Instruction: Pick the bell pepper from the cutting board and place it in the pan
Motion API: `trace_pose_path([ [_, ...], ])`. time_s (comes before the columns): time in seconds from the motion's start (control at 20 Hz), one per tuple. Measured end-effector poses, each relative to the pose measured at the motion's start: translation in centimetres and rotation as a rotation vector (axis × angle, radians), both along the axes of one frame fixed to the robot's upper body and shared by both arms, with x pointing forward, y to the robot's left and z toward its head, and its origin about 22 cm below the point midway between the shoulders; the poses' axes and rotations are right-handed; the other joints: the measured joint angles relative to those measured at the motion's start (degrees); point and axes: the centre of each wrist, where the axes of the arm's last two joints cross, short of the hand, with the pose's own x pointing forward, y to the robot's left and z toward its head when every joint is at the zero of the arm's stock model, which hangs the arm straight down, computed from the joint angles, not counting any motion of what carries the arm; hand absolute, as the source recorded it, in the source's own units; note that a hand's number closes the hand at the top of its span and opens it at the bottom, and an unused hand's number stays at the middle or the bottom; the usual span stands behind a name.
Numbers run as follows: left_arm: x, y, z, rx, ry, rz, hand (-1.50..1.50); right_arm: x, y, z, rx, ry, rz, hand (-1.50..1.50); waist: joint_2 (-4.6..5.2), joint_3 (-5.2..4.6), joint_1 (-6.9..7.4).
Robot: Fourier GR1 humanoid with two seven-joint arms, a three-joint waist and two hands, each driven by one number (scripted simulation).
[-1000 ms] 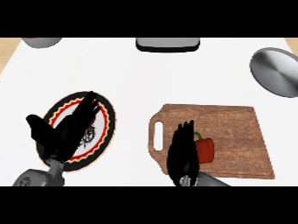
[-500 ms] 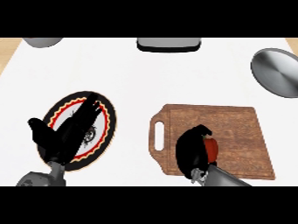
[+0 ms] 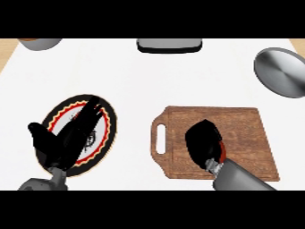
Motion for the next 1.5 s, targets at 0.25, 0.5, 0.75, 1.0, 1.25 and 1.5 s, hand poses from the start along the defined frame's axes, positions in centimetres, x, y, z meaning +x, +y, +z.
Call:
trace_pose_path([
  [0.25, -0.2, 0.4, 0.1, -0.002, -0.007, 0.027, 0.0, 2.7, -3.7, 2.4, 0.435, -0.042, -0.247, 1.5, 0.08, 0.19, -1.32],
  [0.5, -0.4, 0.5, 0.0, -0.002, 0.004, 0.026, 0.0, 3.8, -7.3, 5.0, 0.697, -0.294, -0.326, 1.5, -0.05, 0.1, -0.82],
  [0.75, -0.4, 0.3, -0.2, -0.008, 0.001, 0.023, 0.0, 3.5, -9.5, 8.0, 0.95, -0.497, -0.334, 1.5, -0.15, 0.02, -0.68],
  [1.0, 0.1, 0.0, 0.1, -0.01, -0.003, 0.015, 0.0, 3.0, -12.1, 9.8, 1.218, -0.586, -0.378, 1.5, -0.04, 0.01, -0.31],
  [1.25, 0.4, 0.0, 0.2, -0.009, 0.001, -0.004, 0.0, 4.2, -16.3, 9.1, 1.376, -0.615, -0.443, 1.5, 0.1, -0.01, 0.51],
  [1.5, 0.8, 0.2, 0.5, 0.0, -0.005, -0.015, 0.0, 6.6, -20.5, 7.2, 1.354, -0.669, -0.472, 1.5, 0.23, -0.01, 1.11],
])
